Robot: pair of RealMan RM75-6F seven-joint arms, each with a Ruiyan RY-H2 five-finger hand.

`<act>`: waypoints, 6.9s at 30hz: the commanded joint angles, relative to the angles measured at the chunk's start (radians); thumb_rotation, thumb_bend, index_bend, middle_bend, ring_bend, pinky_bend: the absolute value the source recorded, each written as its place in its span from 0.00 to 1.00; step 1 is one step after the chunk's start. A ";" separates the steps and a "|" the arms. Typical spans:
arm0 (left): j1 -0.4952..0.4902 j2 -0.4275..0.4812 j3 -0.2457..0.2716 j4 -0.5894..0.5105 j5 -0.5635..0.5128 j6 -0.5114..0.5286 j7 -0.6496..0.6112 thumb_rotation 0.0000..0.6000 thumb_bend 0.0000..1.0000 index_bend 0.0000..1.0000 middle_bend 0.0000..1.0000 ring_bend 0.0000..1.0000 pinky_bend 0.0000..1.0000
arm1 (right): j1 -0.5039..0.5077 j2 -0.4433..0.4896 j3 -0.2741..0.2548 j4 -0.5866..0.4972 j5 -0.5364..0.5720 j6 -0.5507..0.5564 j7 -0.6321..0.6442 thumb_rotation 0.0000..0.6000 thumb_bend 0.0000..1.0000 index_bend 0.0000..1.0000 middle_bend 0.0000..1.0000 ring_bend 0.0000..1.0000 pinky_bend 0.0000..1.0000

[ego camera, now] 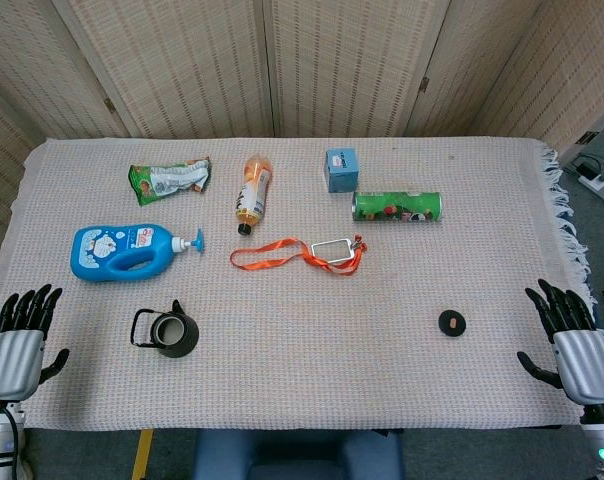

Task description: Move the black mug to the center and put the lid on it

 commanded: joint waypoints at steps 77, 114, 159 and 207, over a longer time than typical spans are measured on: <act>-0.273 -0.281 0.074 0.498 0.234 -0.168 -0.390 1.00 0.29 0.32 0.20 0.22 0.00 | -0.043 0.035 -0.003 -0.017 -0.028 0.084 0.022 1.00 0.27 0.00 0.00 0.07 0.00; -0.409 -0.307 0.045 0.392 0.345 -0.121 -0.368 1.00 0.52 0.61 0.42 0.39 0.00 | -0.048 0.030 -0.001 0.006 -0.023 0.086 0.052 1.00 0.27 0.00 0.00 0.07 0.00; -0.879 -0.700 -0.184 0.519 0.209 -0.442 -0.127 1.00 0.53 0.61 0.42 0.39 0.00 | -0.050 0.029 0.003 0.029 0.004 0.066 0.074 1.00 0.27 0.00 0.00 0.08 0.00; -0.710 -0.473 -0.123 0.107 -0.185 -0.390 0.392 1.00 0.20 0.00 0.00 0.00 0.00 | -0.057 0.051 -0.004 0.001 -0.028 0.086 0.053 1.00 0.27 0.00 0.00 0.10 0.00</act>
